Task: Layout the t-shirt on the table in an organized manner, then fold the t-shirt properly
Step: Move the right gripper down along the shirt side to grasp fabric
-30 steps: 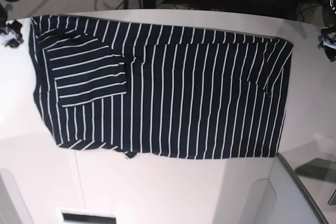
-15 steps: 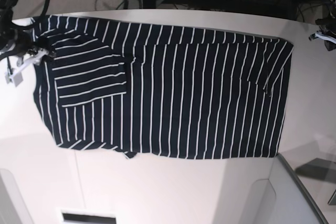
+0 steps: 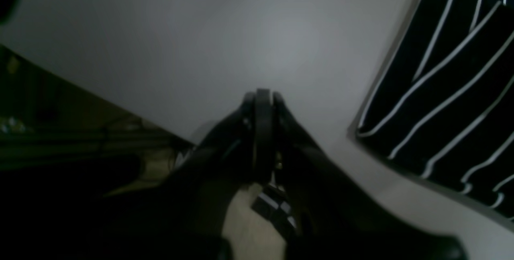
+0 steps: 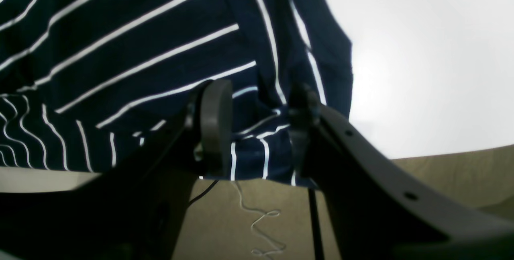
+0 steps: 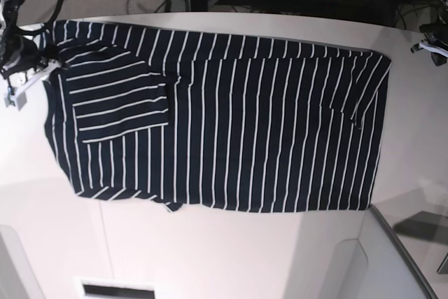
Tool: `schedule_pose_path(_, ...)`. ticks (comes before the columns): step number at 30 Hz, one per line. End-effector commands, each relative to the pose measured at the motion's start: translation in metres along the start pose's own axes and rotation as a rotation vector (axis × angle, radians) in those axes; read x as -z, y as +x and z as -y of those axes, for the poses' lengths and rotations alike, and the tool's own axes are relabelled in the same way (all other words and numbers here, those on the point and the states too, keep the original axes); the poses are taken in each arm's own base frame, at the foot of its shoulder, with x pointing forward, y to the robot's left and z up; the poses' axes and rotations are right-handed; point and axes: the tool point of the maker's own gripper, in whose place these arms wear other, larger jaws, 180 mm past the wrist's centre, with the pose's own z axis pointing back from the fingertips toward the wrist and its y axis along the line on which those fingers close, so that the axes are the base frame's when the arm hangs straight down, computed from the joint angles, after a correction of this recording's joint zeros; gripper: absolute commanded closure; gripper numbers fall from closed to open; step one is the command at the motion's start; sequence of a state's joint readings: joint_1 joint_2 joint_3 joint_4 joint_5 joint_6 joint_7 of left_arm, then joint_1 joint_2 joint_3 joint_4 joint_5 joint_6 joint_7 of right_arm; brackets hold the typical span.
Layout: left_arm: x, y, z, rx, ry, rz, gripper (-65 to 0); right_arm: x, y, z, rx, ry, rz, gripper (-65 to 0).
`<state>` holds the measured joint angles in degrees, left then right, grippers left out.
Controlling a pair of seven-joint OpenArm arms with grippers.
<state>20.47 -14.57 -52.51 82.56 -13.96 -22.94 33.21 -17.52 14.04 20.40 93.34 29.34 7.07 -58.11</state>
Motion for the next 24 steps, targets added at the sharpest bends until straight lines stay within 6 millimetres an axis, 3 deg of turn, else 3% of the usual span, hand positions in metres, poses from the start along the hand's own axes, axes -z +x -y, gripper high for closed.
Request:
schedule_pose_path(1, -0.002, 0.013, -0.008, 0.014, 0.014, 0.036, 0.0, -0.005, 0.011, 0.003, -0.011, -0.005, 0.035, -23.0)
schedule_pose_path(14, -0.002, 0.011, -0.011, 0.007, 0.019, 0.032, 0.0, 0.005, 0.0, -0.007, 0.017, 0.023, 0.011, -23.0)
schedule_pose_path(24, -0.002, 0.011, -0.01, 0.008, 0.017, 0.032, 0.0, 0.001, 0.021, -0.002, -0.001, 0.007, 0.046, -23.0)
